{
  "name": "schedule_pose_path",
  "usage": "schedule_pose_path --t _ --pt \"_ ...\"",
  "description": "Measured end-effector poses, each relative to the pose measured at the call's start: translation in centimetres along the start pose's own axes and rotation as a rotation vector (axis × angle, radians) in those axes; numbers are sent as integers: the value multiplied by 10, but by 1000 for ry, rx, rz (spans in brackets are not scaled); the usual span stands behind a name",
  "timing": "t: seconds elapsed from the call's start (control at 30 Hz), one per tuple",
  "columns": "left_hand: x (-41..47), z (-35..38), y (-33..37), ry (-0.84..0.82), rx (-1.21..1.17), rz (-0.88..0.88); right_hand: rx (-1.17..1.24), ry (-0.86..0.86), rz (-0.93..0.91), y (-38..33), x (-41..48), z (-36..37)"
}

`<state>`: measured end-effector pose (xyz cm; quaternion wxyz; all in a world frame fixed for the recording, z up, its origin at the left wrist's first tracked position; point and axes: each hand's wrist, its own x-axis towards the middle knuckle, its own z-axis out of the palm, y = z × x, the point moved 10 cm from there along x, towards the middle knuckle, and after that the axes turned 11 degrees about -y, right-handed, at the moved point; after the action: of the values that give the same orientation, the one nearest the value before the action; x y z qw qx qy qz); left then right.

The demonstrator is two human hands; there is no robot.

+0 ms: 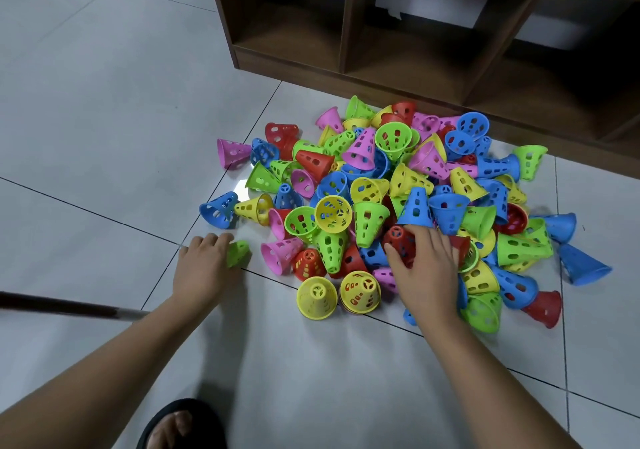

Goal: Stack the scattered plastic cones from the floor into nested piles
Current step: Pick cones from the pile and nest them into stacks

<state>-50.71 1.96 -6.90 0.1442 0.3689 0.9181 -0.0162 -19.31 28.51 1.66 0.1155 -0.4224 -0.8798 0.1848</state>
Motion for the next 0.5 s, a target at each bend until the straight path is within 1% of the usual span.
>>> schedule_pose_path --t 0.1,0.2,0.37,0.5 --pt "-14 -11 -3 7 -125 -35 142 37 49 -4 -17 -13" --pt "-30 -31 7 32 -332 -29 314 50 100 -9 -34 -21" --pt "-58 -76 52 132 -720 99 483 73 85 -24 -60 -27" --pt "-77 -101 95 110 -959 236 474 12 45 -32 -71 -17"
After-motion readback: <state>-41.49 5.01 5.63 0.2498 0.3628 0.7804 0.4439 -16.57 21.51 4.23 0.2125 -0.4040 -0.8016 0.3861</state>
